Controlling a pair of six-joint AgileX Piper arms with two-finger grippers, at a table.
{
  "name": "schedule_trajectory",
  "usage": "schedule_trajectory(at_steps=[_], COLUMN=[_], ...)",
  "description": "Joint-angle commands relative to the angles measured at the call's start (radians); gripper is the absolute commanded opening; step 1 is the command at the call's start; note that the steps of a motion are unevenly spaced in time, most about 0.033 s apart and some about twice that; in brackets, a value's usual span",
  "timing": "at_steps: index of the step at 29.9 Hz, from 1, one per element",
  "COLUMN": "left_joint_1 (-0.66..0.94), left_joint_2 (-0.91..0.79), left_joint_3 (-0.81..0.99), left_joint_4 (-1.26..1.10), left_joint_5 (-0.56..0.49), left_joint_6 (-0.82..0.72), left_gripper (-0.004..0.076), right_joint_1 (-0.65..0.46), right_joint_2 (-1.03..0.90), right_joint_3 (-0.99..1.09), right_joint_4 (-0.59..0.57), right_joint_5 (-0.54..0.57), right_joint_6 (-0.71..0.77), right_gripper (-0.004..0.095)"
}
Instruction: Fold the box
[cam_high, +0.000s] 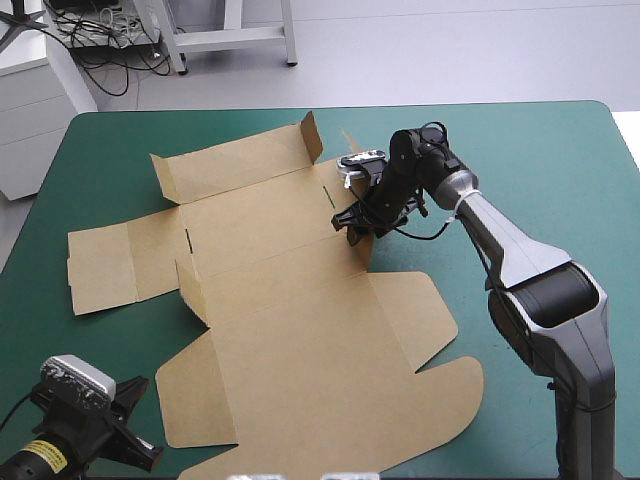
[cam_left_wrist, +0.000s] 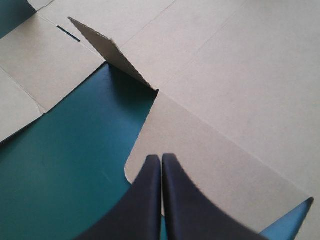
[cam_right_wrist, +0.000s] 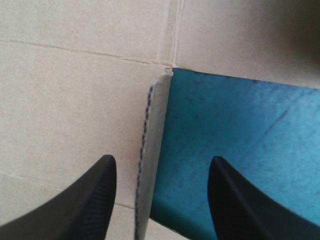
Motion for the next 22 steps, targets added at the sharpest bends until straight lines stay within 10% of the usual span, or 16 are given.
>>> schedule_trajectory(at_steps=[1, 6, 22], left_joint_1=[0.0, 0.0, 0.0], left_joint_2=[0.011, 0.011, 0.011], left_joint_3=[-0.023, -0.023, -0.023], left_joint_4=[-0.006, -0.006, -0.006], left_joint_5=[-0.061, -0.061, -0.061], left_joint_6=[-0.001, -0.001, -0.001], left_gripper=[-0.001, -0.001, -0.001], right_joint_1=[0.001, 0.001, 0.001], right_joint_2=[-0.057, -0.057, -0.055], right_joint_3=[-0.022, -0.022, -0.022], right_joint_4=[0.026, 0.006, -0.084], right_joint_5=[0.017, 0.017, -0.004], right_joint_6=[0.0, 0.001, -0.728], right_gripper=[0.0394, -0.0015, -0.002])
